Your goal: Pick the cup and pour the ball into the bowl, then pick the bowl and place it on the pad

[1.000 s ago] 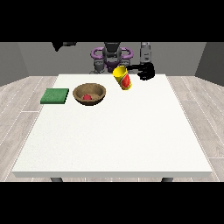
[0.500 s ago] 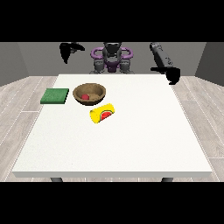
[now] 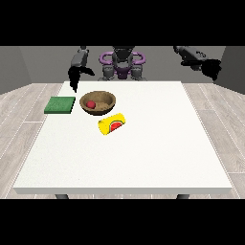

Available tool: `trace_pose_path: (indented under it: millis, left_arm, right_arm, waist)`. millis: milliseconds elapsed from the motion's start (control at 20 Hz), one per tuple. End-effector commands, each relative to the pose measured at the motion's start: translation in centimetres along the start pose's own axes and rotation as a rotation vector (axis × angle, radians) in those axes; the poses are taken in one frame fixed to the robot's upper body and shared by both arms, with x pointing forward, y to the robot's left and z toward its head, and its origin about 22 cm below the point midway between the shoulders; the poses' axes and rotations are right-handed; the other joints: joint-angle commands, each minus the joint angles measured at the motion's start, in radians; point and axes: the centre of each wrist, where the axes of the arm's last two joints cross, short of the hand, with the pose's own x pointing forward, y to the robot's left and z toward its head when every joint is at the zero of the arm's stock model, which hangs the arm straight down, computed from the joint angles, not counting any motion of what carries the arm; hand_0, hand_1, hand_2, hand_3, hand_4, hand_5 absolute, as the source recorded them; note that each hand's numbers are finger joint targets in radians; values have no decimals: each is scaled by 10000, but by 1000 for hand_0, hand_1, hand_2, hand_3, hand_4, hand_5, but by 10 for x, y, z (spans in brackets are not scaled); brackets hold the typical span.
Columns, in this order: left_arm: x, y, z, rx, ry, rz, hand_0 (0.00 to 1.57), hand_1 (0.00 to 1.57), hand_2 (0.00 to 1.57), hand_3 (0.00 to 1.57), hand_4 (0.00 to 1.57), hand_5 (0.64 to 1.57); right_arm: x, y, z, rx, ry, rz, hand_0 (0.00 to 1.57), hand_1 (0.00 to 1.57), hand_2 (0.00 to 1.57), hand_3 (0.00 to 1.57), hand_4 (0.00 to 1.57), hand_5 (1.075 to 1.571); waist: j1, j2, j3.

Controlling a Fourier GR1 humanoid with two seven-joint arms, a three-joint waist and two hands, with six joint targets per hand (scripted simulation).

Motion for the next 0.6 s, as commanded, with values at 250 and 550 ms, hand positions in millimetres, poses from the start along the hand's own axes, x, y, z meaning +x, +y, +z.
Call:
trace_pose_path:
  millis: [250, 550]
  left_arm:
    - [71, 8, -42, -453, -292, -675, 0, 0, 0, 0, 0, 1544]
    - [97, 1, -55, -519, -89, -555, 0, 0, 0, 0, 0, 1539]
  right_arm:
    - [-65, -40, -10, -318, 890, -325, 0, 0, 0, 0, 315, 1571]
    - [-94, -46, -13, -438, 1650, -652, 0, 0, 0, 0, 322, 1569]
  waist:
    - [71, -30, 8]
    - [50, -258, 2]
